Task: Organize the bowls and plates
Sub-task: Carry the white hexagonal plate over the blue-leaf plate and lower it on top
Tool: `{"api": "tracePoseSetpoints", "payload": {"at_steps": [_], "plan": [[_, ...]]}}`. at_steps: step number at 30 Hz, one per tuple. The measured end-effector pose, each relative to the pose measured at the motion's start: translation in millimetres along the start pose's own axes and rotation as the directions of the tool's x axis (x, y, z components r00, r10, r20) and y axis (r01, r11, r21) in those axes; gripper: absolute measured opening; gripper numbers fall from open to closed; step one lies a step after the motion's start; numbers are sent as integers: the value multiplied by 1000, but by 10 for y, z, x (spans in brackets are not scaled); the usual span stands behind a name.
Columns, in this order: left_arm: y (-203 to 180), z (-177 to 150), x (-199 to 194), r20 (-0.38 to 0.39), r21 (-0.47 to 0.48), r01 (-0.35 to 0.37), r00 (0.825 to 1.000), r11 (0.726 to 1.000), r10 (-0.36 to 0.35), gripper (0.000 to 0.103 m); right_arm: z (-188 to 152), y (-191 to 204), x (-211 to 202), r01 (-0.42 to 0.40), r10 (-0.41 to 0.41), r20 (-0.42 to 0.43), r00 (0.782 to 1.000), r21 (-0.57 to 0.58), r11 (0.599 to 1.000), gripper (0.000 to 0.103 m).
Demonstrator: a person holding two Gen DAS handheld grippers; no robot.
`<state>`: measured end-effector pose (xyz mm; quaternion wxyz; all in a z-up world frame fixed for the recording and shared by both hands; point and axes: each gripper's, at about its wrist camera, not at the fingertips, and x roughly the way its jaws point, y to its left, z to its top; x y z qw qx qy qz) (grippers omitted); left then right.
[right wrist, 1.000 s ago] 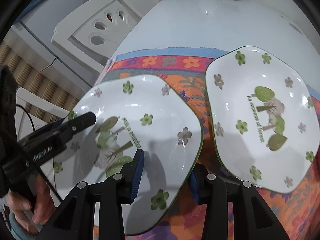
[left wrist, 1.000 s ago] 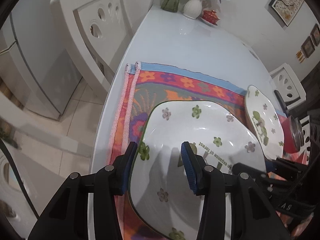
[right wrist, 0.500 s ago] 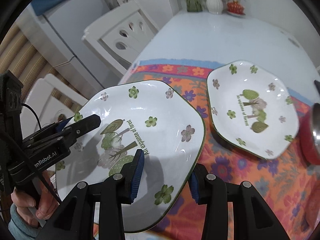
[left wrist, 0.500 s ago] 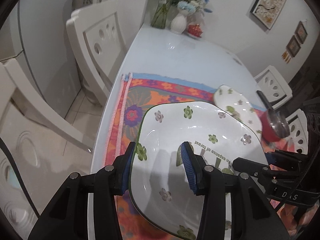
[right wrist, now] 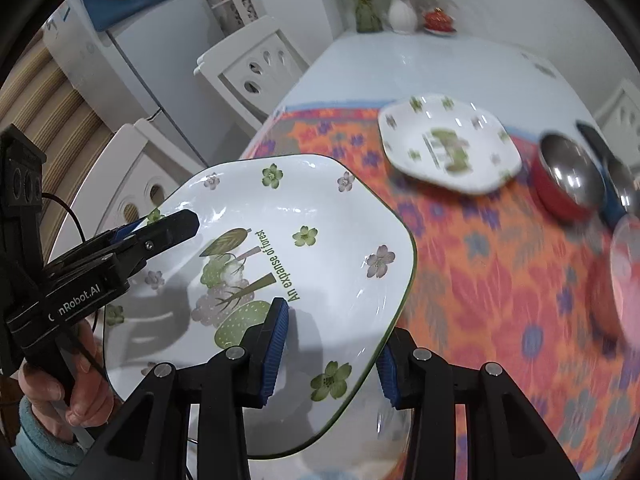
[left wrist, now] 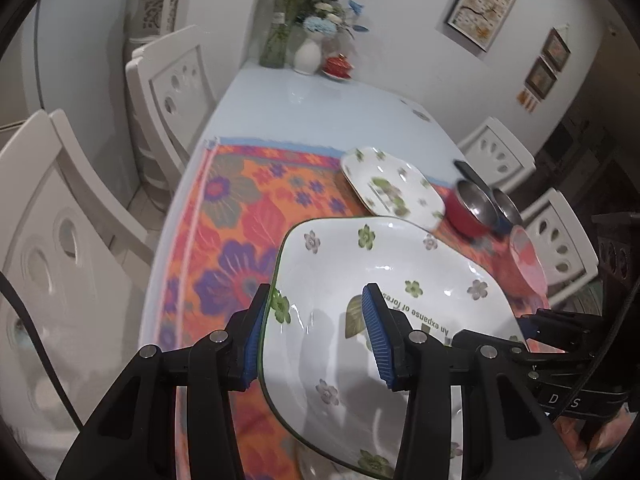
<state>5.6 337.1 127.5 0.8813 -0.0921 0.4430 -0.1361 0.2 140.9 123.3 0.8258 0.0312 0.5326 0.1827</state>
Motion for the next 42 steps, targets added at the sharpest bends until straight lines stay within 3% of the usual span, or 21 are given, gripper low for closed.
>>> {"api": "tracePoseSetpoints", "payload": {"at_steps": [12,18,28,42], "plan": [[-317,-838,-6,-128,-32,14,992,999,-18,40,-948,-181,-138,8,-7,-110,994,5,1000,40],[-416,-1086,-9,-156,-44,0,988,999,-7,40,-1204,-213,-175,7,-8,-145,989,-9,1000,40],[-460,-1316,50,-189,-84,-25,982,996,9,40,-1357,-272,-122,1,-5,-194,981,-18,1000,40],[-363,-1352,143,-209,-115,-43,978,992,18,40,-1365,-242,20,13,-20,-241,970,-32,999,40]]}}
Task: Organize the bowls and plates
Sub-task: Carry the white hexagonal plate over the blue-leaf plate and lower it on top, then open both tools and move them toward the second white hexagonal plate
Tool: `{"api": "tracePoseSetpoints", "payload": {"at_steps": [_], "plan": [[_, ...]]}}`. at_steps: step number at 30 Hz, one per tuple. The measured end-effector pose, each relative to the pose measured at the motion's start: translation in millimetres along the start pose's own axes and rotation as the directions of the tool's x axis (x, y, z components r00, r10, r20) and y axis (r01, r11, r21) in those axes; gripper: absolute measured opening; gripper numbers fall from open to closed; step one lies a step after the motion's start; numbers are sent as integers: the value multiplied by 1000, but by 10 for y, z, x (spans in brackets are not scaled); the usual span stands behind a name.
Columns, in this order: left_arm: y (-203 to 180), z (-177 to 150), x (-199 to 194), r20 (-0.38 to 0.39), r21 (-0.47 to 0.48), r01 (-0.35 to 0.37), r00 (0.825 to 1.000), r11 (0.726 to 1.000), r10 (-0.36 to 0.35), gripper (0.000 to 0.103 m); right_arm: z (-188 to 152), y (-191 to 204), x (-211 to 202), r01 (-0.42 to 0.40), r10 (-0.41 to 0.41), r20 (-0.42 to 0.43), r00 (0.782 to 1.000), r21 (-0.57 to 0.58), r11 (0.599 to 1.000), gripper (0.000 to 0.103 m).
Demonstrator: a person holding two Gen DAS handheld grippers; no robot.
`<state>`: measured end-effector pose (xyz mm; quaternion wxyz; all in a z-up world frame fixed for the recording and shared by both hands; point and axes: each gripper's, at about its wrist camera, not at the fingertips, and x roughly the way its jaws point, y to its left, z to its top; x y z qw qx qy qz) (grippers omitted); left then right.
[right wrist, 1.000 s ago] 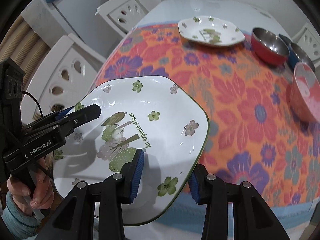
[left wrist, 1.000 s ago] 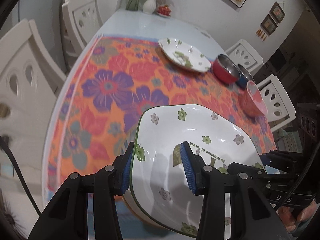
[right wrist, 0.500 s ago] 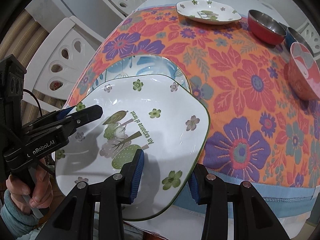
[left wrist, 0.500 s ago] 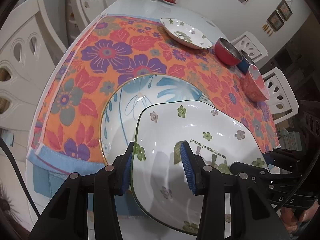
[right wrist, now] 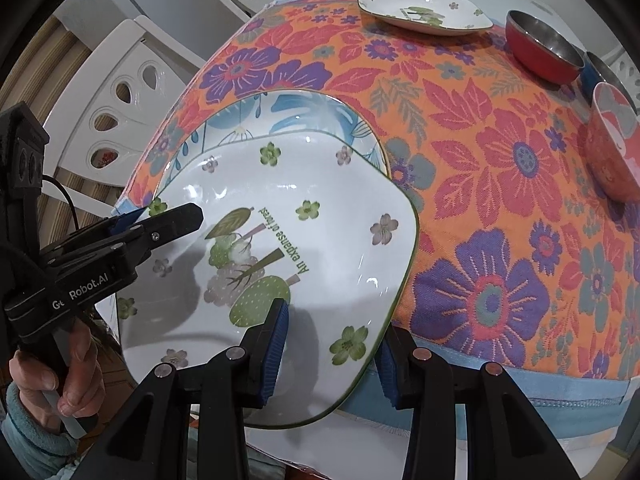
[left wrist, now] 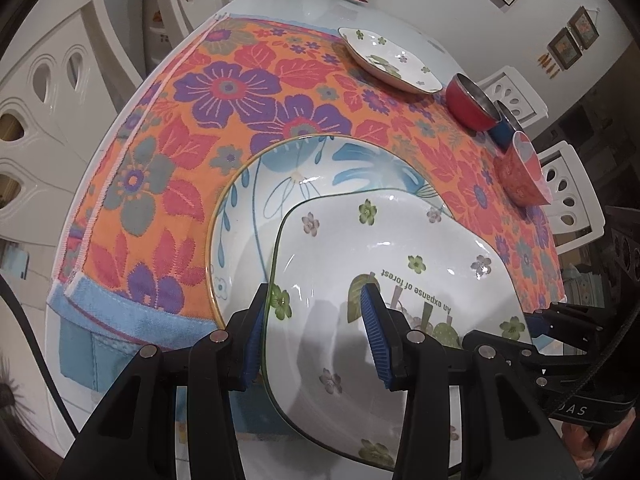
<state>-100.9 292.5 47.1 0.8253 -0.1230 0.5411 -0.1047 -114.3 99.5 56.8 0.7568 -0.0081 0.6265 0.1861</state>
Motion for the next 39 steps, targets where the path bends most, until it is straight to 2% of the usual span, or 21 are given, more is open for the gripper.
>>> {"api": "tracePoseSetpoints", "payload": {"at_steps": [6,12,17,19,22,32,39], "plan": [[53,46,20,-4,-9,-12,1000,1000,12,40,42,19,62,4,-4,-10,1000,17,1000,40],[147,161,-55,29,-22,-23,999,1000,23,40,133,81,99,30,-30,-10,999,13,999,40],[224,293,-122,63,-38,-20,998,999,23,41,173,168,103,99,-99,0,995,-24,995,40],[253,331,-168,77,-53,-6,997,999,10,41,191,259,85,159,-159,14,987,-58,986,40],[258,385,-225,93,-46,-5,996,999,10,42,185,332,85,200,-199,21,980,-104,974,40],[271,544,-339,115,-24,17,993,1000,-15,42,178,341,34,146,-148,-10,989,-112,983,40],[163,763,-507,159,42,33,986,999,-39,42,346,293,-323,142,-138,66,988,-59,988,40]]}}
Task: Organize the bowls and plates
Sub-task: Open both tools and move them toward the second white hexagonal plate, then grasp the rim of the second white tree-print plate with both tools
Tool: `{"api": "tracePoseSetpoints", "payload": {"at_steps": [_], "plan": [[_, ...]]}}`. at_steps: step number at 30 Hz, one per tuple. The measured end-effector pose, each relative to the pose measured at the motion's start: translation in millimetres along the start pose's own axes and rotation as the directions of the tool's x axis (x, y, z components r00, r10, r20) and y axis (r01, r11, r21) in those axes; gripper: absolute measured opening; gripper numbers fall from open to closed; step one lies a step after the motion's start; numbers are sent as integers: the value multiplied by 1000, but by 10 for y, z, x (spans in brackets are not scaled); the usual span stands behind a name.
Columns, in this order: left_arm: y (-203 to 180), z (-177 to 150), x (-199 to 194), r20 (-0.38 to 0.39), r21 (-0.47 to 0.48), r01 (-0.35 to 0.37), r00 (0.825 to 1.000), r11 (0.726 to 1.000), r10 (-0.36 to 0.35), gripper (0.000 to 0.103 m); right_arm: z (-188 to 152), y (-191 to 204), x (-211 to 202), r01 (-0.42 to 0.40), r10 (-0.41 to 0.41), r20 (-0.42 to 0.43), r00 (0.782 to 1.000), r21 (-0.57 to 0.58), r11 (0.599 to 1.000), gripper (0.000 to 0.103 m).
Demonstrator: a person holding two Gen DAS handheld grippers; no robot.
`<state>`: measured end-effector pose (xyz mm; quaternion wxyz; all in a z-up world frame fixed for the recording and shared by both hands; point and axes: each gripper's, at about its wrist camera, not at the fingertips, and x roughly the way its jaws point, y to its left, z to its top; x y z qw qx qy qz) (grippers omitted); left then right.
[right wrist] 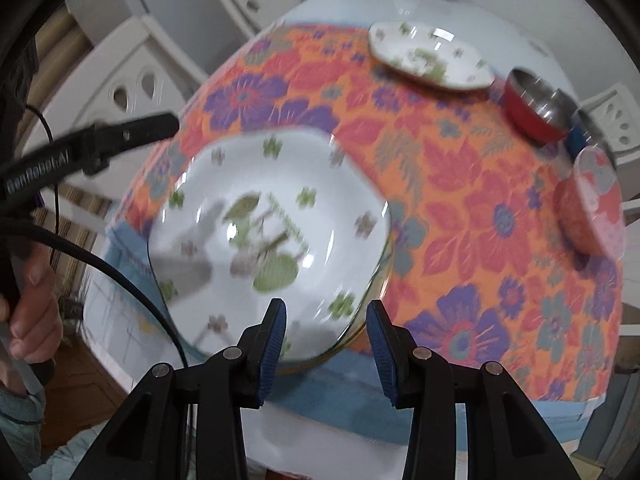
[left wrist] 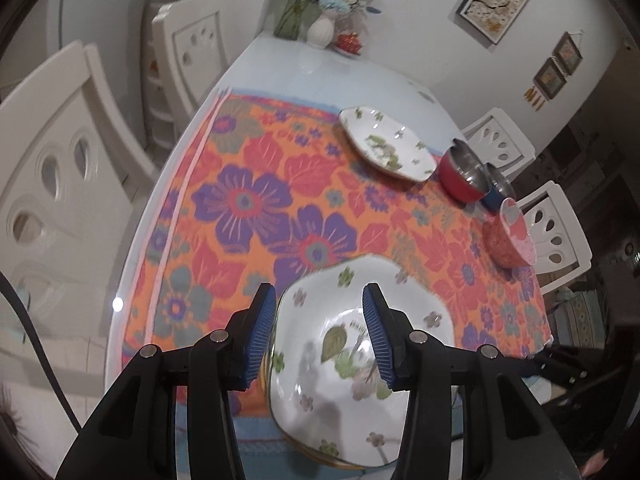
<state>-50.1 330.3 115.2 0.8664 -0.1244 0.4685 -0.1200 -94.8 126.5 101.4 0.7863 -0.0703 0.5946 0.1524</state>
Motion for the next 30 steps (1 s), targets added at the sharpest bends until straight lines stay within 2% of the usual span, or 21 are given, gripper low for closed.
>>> {"api": "tracePoseSetpoints", "payload": {"at_steps": [6,10,12,16,17,18,22,24,27,30], "plan": [[-127,338,-72,44,50,49,998,998,-51,42,246,-155,-405,38,-46,118,992,67,997,40],[-259,622,-65,73,94,62,995,994,-69,42,403,-381,-639,45,-74,192,979,152,987,40],[-327,758,-51,86,111,68,993,992,-77,43,506,-524,-693,25,-66,207,976,196,980,40],[-480,1131,70,108,123,86,989,989,-99,43,762,-932,-736,-81,1,239,971,328,941,43],[-502,1202,101,110,123,87,989,989,-101,47,813,-1002,-728,-92,5,244,970,346,934,45],[-526,1282,154,109,121,89,989,989,-102,50,875,-1069,-710,-97,4,249,969,363,927,46],[-593,1572,476,74,87,107,991,990,-114,52,1212,-1361,-504,-131,20,252,968,431,893,51],[-600,1696,693,41,56,122,991,991,-124,63,1338,-1472,-347,-144,34,238,971,463,875,51],[-598,1804,994,7,40,122,992,992,-123,64,1571,-1673,-24,-146,41,207,977,520,842,51],[-566,1880,1324,-24,32,98,995,995,-97,62,1795,-1792,292,-131,39,179,983,541,830,51]]}}
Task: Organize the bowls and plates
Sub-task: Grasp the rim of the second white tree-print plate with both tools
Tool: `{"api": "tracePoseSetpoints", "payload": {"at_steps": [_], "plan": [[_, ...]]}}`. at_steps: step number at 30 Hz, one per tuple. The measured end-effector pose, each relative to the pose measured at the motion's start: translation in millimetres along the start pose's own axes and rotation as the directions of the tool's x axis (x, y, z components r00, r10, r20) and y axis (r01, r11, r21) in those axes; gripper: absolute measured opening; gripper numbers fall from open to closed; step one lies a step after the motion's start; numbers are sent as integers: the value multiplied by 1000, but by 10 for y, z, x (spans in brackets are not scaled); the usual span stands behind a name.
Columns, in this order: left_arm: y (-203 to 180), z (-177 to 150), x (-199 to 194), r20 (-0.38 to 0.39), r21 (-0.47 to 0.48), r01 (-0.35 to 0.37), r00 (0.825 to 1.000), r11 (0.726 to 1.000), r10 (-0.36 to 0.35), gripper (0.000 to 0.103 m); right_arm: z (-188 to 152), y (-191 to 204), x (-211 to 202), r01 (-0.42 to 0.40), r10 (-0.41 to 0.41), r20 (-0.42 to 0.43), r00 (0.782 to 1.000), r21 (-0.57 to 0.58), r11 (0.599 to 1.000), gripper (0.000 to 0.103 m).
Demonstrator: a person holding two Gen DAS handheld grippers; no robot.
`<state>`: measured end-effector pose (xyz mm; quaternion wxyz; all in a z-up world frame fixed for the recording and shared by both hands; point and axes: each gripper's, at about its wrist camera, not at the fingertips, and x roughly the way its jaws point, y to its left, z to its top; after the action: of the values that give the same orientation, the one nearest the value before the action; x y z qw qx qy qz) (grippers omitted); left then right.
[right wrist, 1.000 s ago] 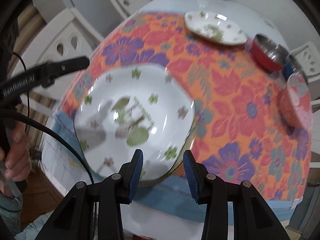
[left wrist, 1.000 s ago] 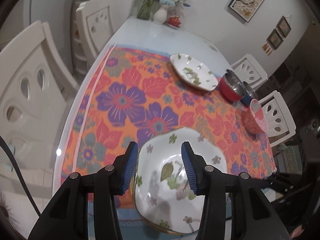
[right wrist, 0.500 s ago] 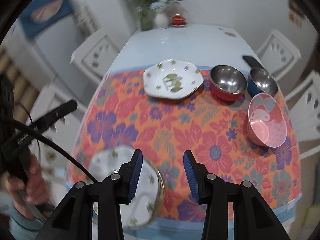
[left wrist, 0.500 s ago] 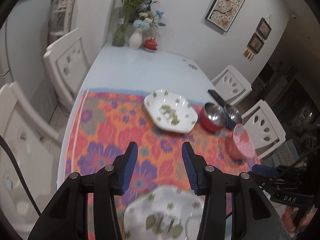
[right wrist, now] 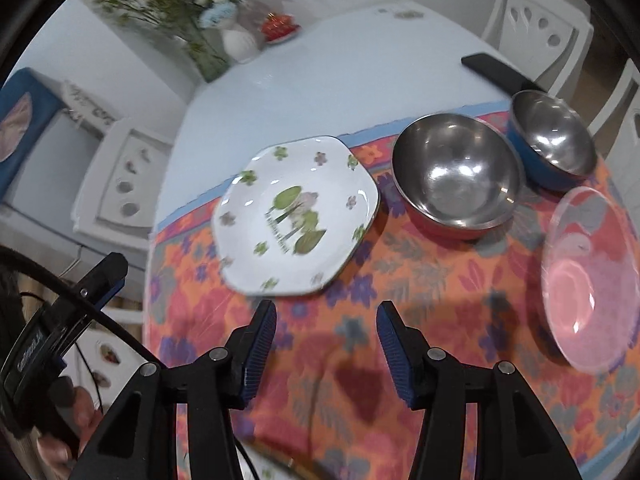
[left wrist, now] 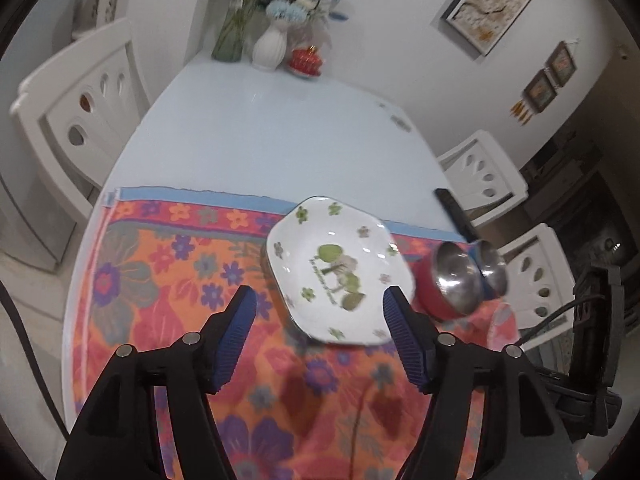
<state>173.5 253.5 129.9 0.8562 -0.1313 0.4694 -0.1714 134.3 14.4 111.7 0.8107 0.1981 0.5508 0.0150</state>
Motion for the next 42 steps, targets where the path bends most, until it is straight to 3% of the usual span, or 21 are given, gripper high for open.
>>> {"api": "tracePoseSetpoints", "payload": {"at_steps": [5,10,19,21,23,26,32,36,42], "plan": [[148,96,509,-70,-36,-1,998,999,-1,48,235,-50,476,26,-24,-50,998,25,999,50],[258,93,875,-113,-62,-16,994,998,8,45,351,-109,776,62,-61,-82,995,13,998,49],[299,96,1079,-133,-66,18,991,998,-27,45,378,-118,1041,70,-69,-106,992,3,998,40],[300,111,1103,-142,-54,30,989,998,-37,37,384,-70,1086,76,-77,-108,991,-17,997,36],[317,121,1117,-149,-47,30,988,998,-37,36,381,29,1107,80,-84,-105,991,-49,996,33],[371,129,1106,-151,-50,26,988,998,-34,36,344,186,1097,132,-140,-84,987,-96,987,33],[513,169,1044,-145,-64,-4,989,998,-5,36,158,365,1089,44,-42,-129,991,17,999,34],[542,197,1060,-155,-59,-6,988,998,-3,36,87,367,1075,-23,27,-155,988,26,999,35],[507,228,1221,-185,-42,20,982,999,-28,36,198,-63,1014,-3,11,-130,991,66,998,35]]}}
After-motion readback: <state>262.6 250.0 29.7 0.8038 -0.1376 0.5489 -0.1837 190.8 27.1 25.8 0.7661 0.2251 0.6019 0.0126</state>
